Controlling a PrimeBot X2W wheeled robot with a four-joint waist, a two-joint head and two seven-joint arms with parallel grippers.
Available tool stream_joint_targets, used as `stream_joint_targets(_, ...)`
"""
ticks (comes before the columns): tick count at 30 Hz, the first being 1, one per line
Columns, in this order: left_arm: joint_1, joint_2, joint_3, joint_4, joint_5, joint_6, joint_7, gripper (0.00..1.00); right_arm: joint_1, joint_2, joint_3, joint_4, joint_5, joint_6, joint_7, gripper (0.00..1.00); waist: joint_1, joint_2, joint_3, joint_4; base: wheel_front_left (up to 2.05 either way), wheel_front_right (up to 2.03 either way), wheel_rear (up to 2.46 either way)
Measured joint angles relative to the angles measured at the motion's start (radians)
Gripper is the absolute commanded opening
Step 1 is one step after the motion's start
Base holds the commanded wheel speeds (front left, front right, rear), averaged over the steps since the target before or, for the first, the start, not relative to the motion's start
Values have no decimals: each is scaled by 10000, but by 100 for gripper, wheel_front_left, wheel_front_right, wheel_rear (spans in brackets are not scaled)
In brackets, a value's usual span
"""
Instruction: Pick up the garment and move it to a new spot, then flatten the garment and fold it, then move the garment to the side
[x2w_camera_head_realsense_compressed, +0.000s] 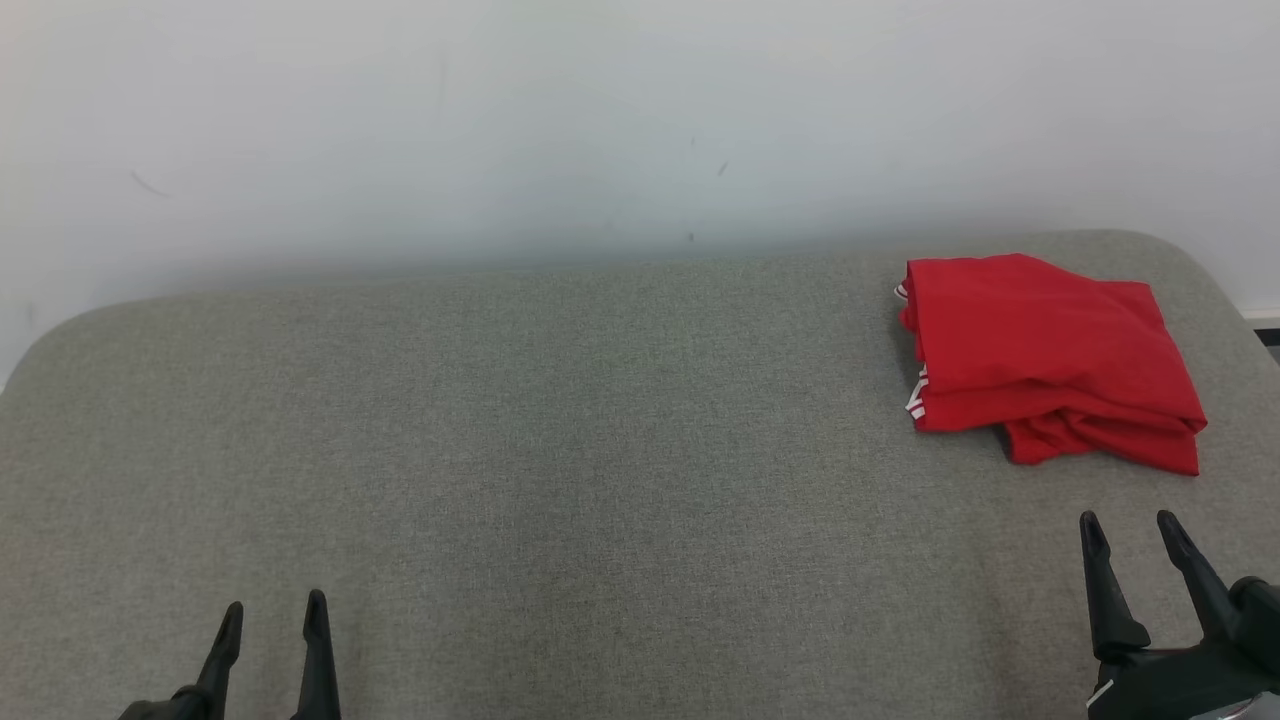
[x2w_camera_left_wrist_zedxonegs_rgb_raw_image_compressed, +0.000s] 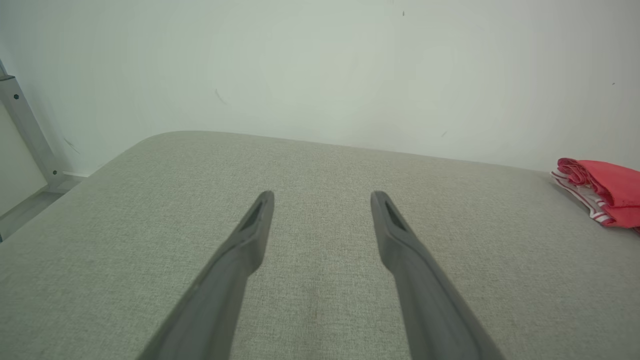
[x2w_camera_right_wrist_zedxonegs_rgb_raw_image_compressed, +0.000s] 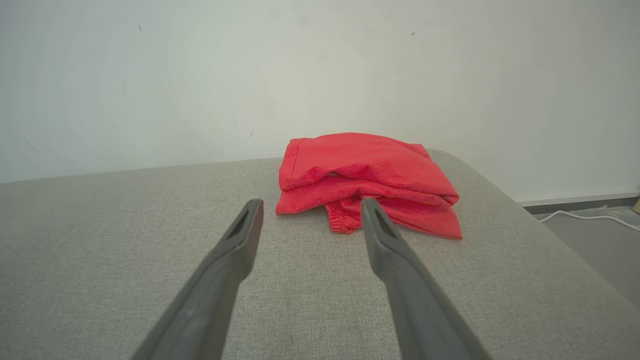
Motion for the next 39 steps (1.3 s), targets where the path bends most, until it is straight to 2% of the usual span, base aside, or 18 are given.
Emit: stream_joint_targets(39,18,-213,84,-265,36,10,688,100,171,113,-194,-353,-336,0,788,100,0,0,-59,159,0,0,0)
